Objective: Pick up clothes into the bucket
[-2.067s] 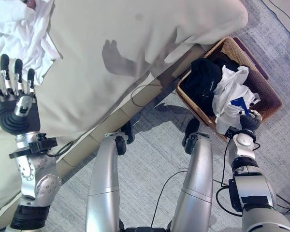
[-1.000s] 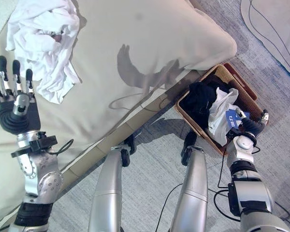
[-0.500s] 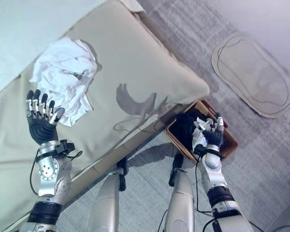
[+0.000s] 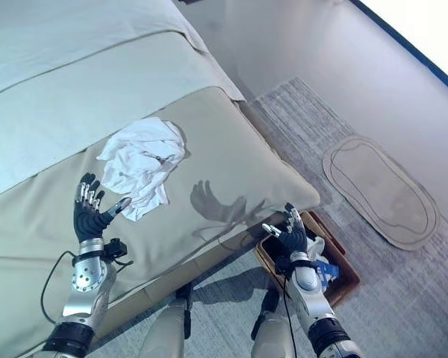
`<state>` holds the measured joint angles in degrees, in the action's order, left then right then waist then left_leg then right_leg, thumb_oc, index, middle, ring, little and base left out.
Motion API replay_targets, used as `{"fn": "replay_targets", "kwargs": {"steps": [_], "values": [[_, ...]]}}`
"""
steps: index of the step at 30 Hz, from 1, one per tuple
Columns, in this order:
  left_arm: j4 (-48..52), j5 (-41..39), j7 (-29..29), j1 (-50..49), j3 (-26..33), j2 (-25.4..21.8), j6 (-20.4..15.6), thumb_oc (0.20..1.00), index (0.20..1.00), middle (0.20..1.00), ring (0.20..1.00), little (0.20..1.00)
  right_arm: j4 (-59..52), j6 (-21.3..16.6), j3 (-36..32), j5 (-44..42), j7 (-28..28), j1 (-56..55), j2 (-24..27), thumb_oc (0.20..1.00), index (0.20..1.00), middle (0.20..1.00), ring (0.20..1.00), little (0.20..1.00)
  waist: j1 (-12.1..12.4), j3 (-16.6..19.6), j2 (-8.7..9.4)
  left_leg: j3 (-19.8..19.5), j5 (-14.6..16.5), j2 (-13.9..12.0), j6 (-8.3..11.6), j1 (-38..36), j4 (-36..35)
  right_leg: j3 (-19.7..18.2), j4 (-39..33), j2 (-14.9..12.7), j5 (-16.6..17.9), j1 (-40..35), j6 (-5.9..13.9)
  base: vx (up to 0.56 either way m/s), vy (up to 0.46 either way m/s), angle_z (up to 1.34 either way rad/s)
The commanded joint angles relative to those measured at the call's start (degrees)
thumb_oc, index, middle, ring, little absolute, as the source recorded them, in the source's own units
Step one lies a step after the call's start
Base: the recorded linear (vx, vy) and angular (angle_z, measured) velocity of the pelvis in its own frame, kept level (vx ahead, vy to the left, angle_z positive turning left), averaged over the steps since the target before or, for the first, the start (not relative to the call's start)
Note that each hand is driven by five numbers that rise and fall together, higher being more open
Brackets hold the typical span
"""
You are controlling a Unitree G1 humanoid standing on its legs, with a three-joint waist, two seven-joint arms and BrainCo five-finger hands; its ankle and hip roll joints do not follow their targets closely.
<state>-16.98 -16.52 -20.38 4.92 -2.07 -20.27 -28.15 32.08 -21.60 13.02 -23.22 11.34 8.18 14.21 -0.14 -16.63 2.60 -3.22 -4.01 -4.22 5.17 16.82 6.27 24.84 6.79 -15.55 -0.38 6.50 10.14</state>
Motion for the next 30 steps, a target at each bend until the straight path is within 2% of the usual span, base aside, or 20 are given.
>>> {"fn": "replay_targets", "kwargs": {"steps": [1, 4, 6, 8, 9, 11, 13, 14, 15, 18, 20, 21, 23, 28, 30], "values": [[2.3, -0.5, 2.7, 1.4, 1.7, -1.8, -1.8, 1.000, 1.000, 1.000, 1.000, 1.000, -4.9, -1.1, -3.7, 0.1, -0.5, -2.3, 1.3, 1.000, 1.000, 1.000, 1.000, 1.000, -0.7, 3.6, 1.32, 8.6, 2.2, -0.4, -1.40, -2.5, -0.2, 0.7, -1.7, -3.0, 6.5, 0.7, 2.03, 0.21, 0.145, 0.77], [1.6, 1.5, 2.9, 1.3, 1.7, -2.5, -0.4, 1.000, 1.000, 1.000, 1.000, 1.000, -5.0, -1.0, -6.8, -1.1, -0.9, -4.9, 0.8, 1.000, 1.000, 1.000, 1.000, 1.000, -0.8, 5.1, 1.89, 8.2, 4.0, 1.3, -2.95, -4.3, 0.3, 0.8, 1.7, -5.0, 6.1, -1.1, 2.45, 0.20, 0.152, 0.38], [1.3, 2.6, 2.8, 0.9, 2.1, -2.6, 0.3, 1.000, 1.000, 1.000, 1.000, 1.000, -4.8, -0.7, -7.6, -0.9, -1.3, -6.4, 0.4, 1.000, 1.000, 1.000, 1.000, 1.000, -1.0, 5.9, 2.09, 7.5, 5.0, 3.9, -4.92, -6.4, 0.0, -1.0, 5.0, -6.9, 7.4, -1.9, 2.77, 0.19, 0.209, 0.37], [1.2, 3.0, 2.6, 0.6, 2.5, -2.7, 0.8, 1.000, 1.000, 1.000, 1.000, 1.000, -5.0, -0.6, -7.9, -1.1, -1.5, -7.1, 0.2, 1.000, 1.000, 1.000, 1.000, 1.000, -1.1, 6.1, 2.05, 6.9, 5.1, 4.9, -5.68, -7.6, -0.7, -2.2, 6.7, -7.5, 8.2, -2.0, 2.73, 0.13, 0.153, 0.30], [1.1, 3.8, 2.8, -0.3, 3.3, -2.7, 1.4, 1.000, 1.000, 1.000, 1.000, 1.000, -4.1, -0.5, -8.5, -2.2, -2.4, -8.1, -0.6, 1.000, 1.000, 1.000, 1.000, 1.000, -1.5, 6.3, 2.12, 6.1, 5.5, 6.1, -6.94, -9.7, -1.9, -5.0, 9.9, -8.2, 9.7, -1.8, 2.39, 0.11, 0.137, 0.33], [1.2, 4.7, 2.6, -0.9, 4.1, -3.0, 1.8, 1.000, 1.000, 1.000, 1.000, 1.000, -4.1, -0.3, -8.4, -2.0, -2.8, -8.3, -0.9, 1.000, 1.000, 1.000, 1.000, 1.000, -1.7, 6.4, 2.11, 5.6, 5.7, 6.7, -7.76, -10.9, -2.3, -8.5, 12.4, -7.8, 11.2, -0.5, 2.33, 0.10, 0.120, 0.42], [0.8, 5.3, 2.5, -0.8, 4.1, -3.1, 2.1, 1.000, 1.000, 1.000, 1.000, 1.000, -4.0, -0.3, -8.1, -2.5, -3.3, -8.2, -0.8, 1.000, 1.000, 1.000, 1.000, 1.000, -2.1, 6.4, 1.78, 4.7, 5.7, 6.8, -8.31, -11.0, -2.0, -14.3, 15.0, -4.5, 10.6, 1.3, 1.84, 0.05, 0.054, 0.09], [0.0, 5.6, 2.3, -0.5, 3.9, -3.4, 2.3, 1.000, 1.000, 1.000, 1.000, 1.000, -4.0, -0.4, -8.1, -2.7, -3.5, -8.2, -0.6, 1.000, 1.000, 1.000, 1.000, 1.000, -2.8, 6.5, 1.52, 4.0, 5.6, 6.7, -8.38, -11.4, -2.2, -17.5, 15.2, -1.0, 7.6, 2.0, 0.92, 0.07, 0.044, 0.09], [-0.3, 6.1, 2.2, -0.2, 3.9, -3.5, 2.3, 1.000, 1.000, 1.000, 1.000, 1.000, -3.9, -0.5, -8.3, -2.9, -3.5, -8.2, -0.5, 1.000, 1.000, 1.000, 1.000, 1.000, -3.1, 7.0, 1.23, 3.8, 5.3, 6.6, -8.36, -11.5, -2.8, -18.5, 14.2, 1.0, 6.0, 2.6, 0.40, 0.10, 0.049, 0.33], [-0.6, 7.3, 1.4, 0.0, 4.3, -3.9, 2.6, 1.000, 1.000, 1.000, 1.000, 1.000, -3.5, -0.7, -8.2, -3.2, -3.9, -8.1, -0.5, 1.000, 1.000, 1.000, 1.000, 1.000, -3.3, 7.2, 0.86, 3.3, 4.9, 6.4, -8.35, -12.0, -3.6, -16.9, 11.7, 4.7, 1.4, 3.6, -1.22, 0.09, 0.014, 0.28], [-1.3, 8.1, 1.1, 0.0, 4.9, -3.3, 3.0, 1.000, 1.000, 1.000, 1.000, 1.000, -2.1, -0.6, -8.2, -3.4, -4.3, -8.3, -0.5, 1.000, 1.000, 1.000, 1.000, 1.000, -3.1, 7.6, 1.44, 3.4, 5.4, 6.5, -7.85, -12.4, -3.2, -14.7, 8.6, 6.4, 0.0, 2.4, -1.72, 0.09, -0.062, 0.06], [-1.3, 8.1, 1.1, 0.0, 4.9, -3.3, 3.0, 1.000, 1.000, 1.000, 1.000, 1.000, -2.1, -0.6, -8.2, -3.4, -4.3, -8.3, -0.5, 1.000, 1.000, 1.000, 1.000, 1.000, -3.2, 7.6, 1.41, 3.3, 5.4, 6.5, -7.83, -12.4, -3.2, -14.6, 8.3, 6.4, 0.1, 2.1, -1.73, 0.07, -0.090, 0.09], [-1.6, 8.3, 1.0, 0.2, 4.9, -2.8, 3.3, 1.000, 1.000, 1.000, 1.000, 1.000, -1.5, -0.6, -8.1, -3.8, -4.4, -8.7, -0.4, 1.000, 1.000, 1.000, 1.000, 1.000, -3.2, 7.9, 2.02, 3.4, 5.6, 6.6, -7.06, -12.1, -2.9, -15.0, 3.3, 7.4, 0.1, 0.0, -1.76, 0.03, -0.085, 0.09], [-2.8, 8.5, 0.9, 1.5, 3.8, -2.5, 3.7, 1.000, 1.000, 1.000, 1.000, 1.000, -2.6, -0.7, -8.5, -4.0, -4.1, -9.7, 0.5, 1.000, 1.000, 1.000, 1.000, 1.000, -3.7, 7.8, 2.03, 3.7, 5.3, 5.1, -5.39, -10.2, -1.4, -15.4, -0.9, 9.2, 0.6, -1.1, -2.77, 0.00, -0.093, -0.10], [-3.4, 9.3, 0.9, 2.4, 3.3, -2.8, 4.2, 1.000, 1.000, 1.000, 1.000, 1.000, -2.9, -0.8, -8.9, -4.0, -4.3, -10.1, 1.0, 1.000, 1.000, 1.000, 1.000, 1.000, -4.2, 7.4, 2.39, 3.7, 6.0, 4.7, -4.58, -8.7, 1.6, -15.3, -1.7, 9.6, 0.6, -1.4, -3.26, 0.00, -0.104, -0.04]]}}
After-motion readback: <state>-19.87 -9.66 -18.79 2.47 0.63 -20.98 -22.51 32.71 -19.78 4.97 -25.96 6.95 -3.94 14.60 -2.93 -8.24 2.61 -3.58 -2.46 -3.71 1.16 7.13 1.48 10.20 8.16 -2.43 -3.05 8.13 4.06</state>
